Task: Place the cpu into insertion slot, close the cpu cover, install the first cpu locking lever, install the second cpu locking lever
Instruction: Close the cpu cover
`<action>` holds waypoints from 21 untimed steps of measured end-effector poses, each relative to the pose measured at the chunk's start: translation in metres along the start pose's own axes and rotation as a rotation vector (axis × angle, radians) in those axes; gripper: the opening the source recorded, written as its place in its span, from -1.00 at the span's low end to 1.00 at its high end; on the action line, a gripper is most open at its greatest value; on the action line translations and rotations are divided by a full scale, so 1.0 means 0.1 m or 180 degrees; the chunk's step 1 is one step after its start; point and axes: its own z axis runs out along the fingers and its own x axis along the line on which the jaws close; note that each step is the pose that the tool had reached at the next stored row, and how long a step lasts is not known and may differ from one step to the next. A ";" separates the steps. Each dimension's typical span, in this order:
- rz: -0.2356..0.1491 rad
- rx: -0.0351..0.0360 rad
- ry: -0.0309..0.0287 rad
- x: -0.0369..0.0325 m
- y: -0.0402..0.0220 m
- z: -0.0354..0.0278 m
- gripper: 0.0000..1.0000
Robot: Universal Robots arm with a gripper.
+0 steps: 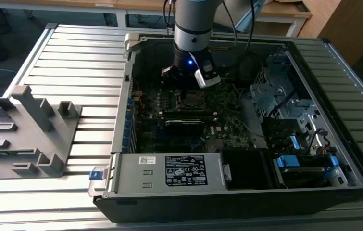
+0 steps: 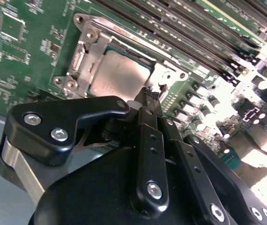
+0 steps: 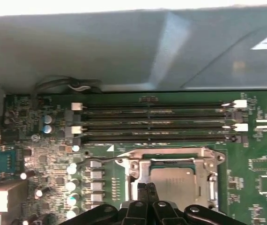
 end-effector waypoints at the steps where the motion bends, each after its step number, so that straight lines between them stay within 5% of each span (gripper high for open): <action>1: 0.0000 0.0000 0.0000 0.000 0.000 0.000 -0.79; 21: -0.0027 0.0001 -0.0020 0.071 -0.012 0.074 -0.79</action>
